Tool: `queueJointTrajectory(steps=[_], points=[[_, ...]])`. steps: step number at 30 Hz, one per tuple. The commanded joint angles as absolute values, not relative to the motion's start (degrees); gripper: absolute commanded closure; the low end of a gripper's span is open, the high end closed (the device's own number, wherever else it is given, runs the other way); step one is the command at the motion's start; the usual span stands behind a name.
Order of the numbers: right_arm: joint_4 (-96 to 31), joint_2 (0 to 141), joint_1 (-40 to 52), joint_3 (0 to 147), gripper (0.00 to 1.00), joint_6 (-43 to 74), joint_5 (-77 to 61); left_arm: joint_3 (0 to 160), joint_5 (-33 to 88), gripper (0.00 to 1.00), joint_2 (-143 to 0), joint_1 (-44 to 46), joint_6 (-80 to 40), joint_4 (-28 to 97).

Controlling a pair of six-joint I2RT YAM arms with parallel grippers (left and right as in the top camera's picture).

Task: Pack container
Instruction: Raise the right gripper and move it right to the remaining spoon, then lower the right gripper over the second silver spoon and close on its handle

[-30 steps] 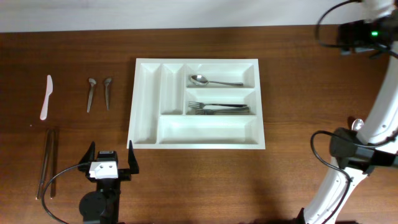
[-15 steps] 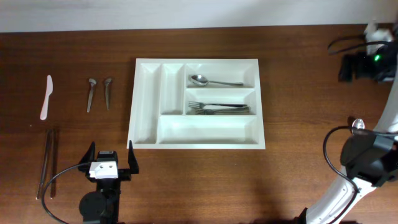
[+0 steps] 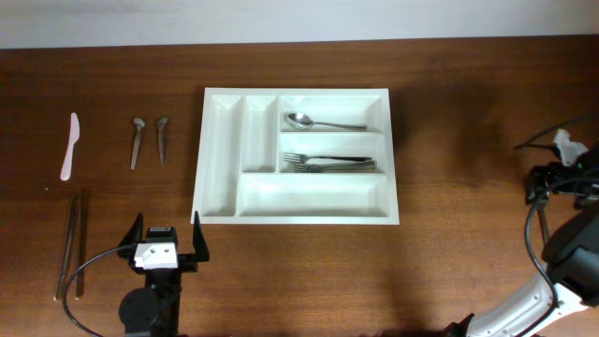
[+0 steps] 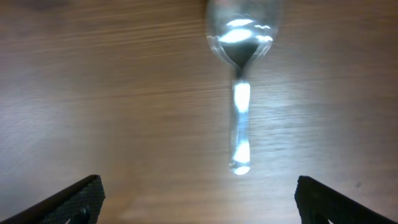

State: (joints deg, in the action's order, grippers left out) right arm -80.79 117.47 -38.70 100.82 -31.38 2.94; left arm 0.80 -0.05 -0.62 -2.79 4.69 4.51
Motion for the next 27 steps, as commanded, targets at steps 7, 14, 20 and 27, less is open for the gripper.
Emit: queueJointTrajectory(steps=[7, 14, 20, 27], points=[[-75.26, 115.13, -43.09, 99.74, 0.01, -32.38, 2.02, 0.51, -0.01, 0.01, -0.36, -3.16, 4.14, 4.71], [-74.15, 115.61, -43.11, 99.39, 0.01, -32.88, 6.31, 0.51, -0.01, 0.01, -0.36, -3.16, 4.14, 4.71], [-72.16, 115.77, -43.09, 98.32, 0.01, -42.13, -0.56, 0.51, -0.01, 0.01, -0.36, -3.16, 4.14, 4.71], [-68.05, 115.83, -43.16, 94.48, 0.02, -45.21, -0.64, 0.51, -0.01, 0.01, -0.36, -3.16, 4.14, 4.71]])
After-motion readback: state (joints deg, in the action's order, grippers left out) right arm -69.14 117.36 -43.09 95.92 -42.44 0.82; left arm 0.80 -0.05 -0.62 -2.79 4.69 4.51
